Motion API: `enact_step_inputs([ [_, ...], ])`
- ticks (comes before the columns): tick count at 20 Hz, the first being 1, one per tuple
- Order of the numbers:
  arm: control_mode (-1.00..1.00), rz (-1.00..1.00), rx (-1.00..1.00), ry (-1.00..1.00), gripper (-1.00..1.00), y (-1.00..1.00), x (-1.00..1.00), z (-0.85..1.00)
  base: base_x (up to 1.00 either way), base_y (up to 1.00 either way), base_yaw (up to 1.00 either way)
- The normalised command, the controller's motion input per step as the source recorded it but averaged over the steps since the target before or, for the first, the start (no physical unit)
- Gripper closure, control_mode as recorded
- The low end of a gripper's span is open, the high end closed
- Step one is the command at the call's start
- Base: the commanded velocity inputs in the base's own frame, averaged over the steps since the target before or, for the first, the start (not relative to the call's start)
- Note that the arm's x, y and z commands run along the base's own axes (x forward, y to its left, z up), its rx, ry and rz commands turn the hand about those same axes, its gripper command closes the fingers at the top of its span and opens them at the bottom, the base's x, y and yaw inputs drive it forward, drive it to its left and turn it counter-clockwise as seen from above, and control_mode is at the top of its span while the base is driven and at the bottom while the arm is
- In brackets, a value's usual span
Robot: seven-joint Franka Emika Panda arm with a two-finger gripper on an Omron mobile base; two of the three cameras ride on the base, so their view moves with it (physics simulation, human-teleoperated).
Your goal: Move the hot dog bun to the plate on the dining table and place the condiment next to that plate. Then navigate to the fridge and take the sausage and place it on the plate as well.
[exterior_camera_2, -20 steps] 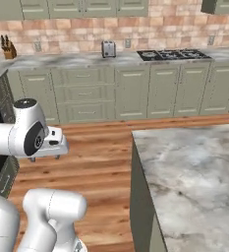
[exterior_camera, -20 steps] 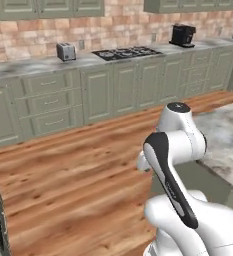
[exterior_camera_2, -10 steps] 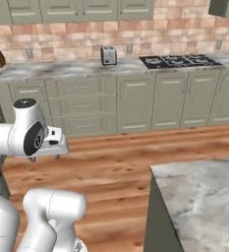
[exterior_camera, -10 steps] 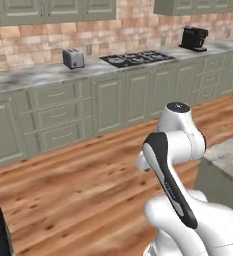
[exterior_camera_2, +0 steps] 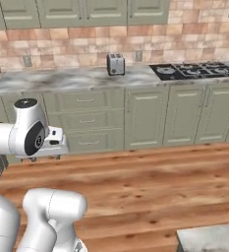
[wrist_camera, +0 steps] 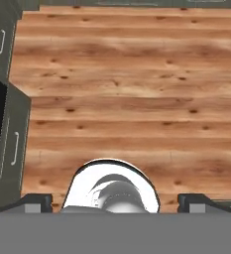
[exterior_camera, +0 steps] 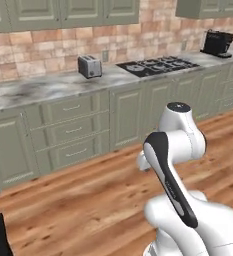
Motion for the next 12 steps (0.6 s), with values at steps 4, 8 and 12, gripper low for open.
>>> enact_step_inputs([
  [4,1.00,0.00,0.00,0.00,-1.00,0.00,0.00,0.00,1.00,0.13,0.25],
  [8,1.00,0.00,0.00,0.00,-1.00,0.00,0.00,0.00,1.00,0.01,0.38],
  [12,1.00,0.00,0.00,0.00,-1.00,0.00,0.00,0.00,1.00,0.00,0.53],
])
